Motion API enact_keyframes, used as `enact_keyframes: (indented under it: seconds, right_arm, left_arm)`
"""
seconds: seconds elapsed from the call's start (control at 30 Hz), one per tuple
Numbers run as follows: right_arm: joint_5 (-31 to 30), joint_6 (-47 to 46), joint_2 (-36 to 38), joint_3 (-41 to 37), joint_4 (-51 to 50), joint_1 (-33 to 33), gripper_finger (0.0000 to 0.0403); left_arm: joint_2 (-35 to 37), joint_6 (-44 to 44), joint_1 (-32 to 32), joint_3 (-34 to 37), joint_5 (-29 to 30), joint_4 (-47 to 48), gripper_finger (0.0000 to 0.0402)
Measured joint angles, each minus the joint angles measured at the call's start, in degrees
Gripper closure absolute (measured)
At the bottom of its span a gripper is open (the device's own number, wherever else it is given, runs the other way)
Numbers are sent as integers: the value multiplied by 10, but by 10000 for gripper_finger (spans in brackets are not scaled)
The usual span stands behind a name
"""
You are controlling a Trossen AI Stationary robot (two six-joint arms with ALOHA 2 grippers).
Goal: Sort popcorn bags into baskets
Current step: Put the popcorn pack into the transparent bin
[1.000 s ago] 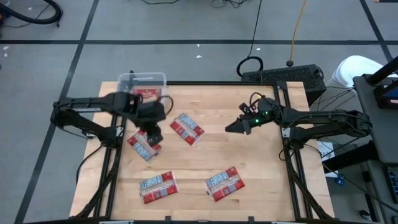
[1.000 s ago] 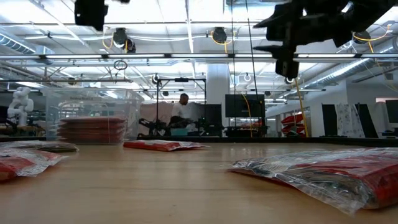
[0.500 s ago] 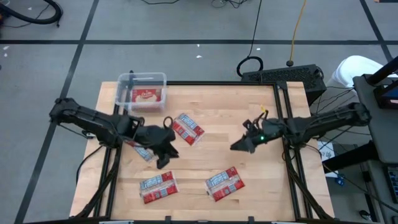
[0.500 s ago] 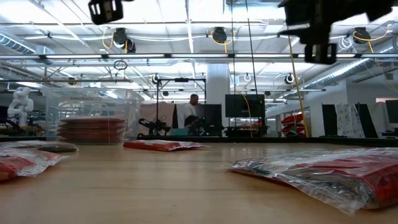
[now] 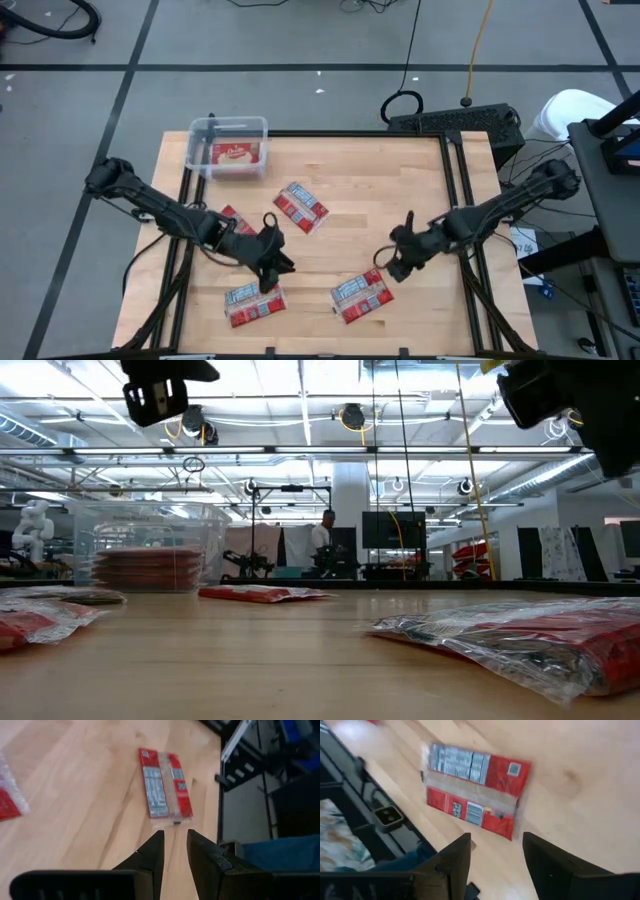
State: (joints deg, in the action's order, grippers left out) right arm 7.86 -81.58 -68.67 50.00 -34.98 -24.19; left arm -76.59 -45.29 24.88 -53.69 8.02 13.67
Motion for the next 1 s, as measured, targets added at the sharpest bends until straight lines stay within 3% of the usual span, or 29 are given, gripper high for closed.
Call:
enact_keyframes:
  seconds: [0.27, 0.7, 1.0]
  right_arm:
    - [29, -4, -121, 0, 93, -14, 223]
    - [9, 21, -210, 0, 150, -14, 124]
    - [12, 29, -288, 2, 223, -3, 142]
  left_arm:
    - [-12, 23, 22, 0, 27, 14, 314]
    - [-31, 55, 16, 0, 26, 0, 314]
    - [-31, 69, 8, 0, 25, -5, 314]
